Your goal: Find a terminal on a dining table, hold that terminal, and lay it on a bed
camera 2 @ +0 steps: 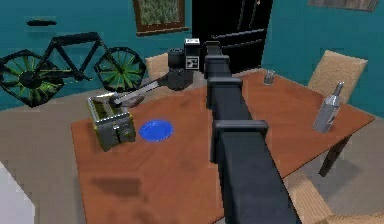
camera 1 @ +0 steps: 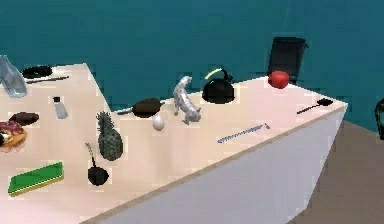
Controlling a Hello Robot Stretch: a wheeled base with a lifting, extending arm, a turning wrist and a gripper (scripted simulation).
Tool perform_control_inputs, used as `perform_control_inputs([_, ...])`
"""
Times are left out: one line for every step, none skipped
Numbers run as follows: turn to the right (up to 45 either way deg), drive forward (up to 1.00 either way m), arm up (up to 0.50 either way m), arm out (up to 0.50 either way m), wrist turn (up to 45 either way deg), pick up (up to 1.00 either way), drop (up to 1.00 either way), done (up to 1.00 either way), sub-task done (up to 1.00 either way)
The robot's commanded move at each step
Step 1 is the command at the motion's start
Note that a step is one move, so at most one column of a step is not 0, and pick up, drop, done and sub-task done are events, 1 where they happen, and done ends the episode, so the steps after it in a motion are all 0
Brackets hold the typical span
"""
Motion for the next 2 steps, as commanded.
perform_control_inputs([0.0, 0.0, 0.0, 0.0, -45.0, 0.0, 0.0, 0.0, 0.0])
perform_control_inputs([0.0, 0.0, 0.0, 0.0, -24.0, 0.0, 0.0, 0.0, 0.0])
